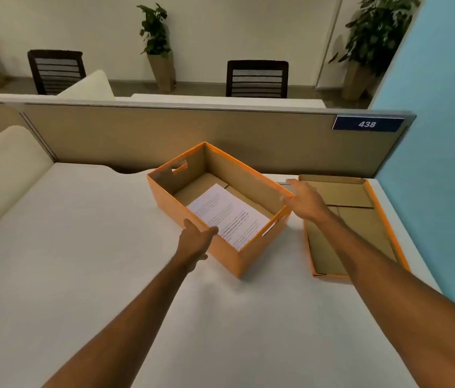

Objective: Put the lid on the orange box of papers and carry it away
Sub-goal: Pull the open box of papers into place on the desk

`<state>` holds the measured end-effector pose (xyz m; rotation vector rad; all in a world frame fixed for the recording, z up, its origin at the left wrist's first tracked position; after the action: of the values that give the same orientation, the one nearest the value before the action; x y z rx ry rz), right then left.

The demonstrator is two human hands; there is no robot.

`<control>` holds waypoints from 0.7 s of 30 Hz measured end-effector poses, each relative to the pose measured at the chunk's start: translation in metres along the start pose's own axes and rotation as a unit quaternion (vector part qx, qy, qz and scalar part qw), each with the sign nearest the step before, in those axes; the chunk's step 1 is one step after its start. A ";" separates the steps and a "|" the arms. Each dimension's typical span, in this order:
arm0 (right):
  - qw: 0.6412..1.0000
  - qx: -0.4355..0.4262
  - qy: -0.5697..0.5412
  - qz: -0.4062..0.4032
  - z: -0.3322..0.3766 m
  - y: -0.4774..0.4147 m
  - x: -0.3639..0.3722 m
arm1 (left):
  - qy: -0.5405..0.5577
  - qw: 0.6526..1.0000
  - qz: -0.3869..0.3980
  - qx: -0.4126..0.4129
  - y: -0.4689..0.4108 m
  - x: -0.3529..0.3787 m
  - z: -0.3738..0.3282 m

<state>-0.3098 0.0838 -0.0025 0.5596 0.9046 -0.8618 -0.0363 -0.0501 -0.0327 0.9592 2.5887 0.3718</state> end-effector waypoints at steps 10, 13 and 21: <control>0.989 0.076 -0.122 -0.018 -0.033 -0.019 0.011 | 0.076 0.996 -0.035 -0.038 -0.019 0.024 0.017; 0.980 0.110 -0.165 -0.014 -0.040 -0.017 0.013 | 0.058 0.996 -0.069 -0.025 -0.020 0.016 0.013; 0.948 0.133 -0.273 0.098 -0.041 0.018 0.022 | -0.007 0.999 -0.041 -0.011 -0.016 -0.033 0.010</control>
<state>-0.3058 0.1151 -0.0411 0.5900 0.2229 -0.8995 -0.0176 -0.0827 -0.0399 0.8424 2.5967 0.3696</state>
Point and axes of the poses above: each hand's wrist, its own y-axis away from the middle knuckle, its own x-axis out of the palm, z = x × y, the point moved 7 cm from there along -y, towards the middle knuckle, and after that the axes turned 7 degrees about x, right-handed, at the moved point
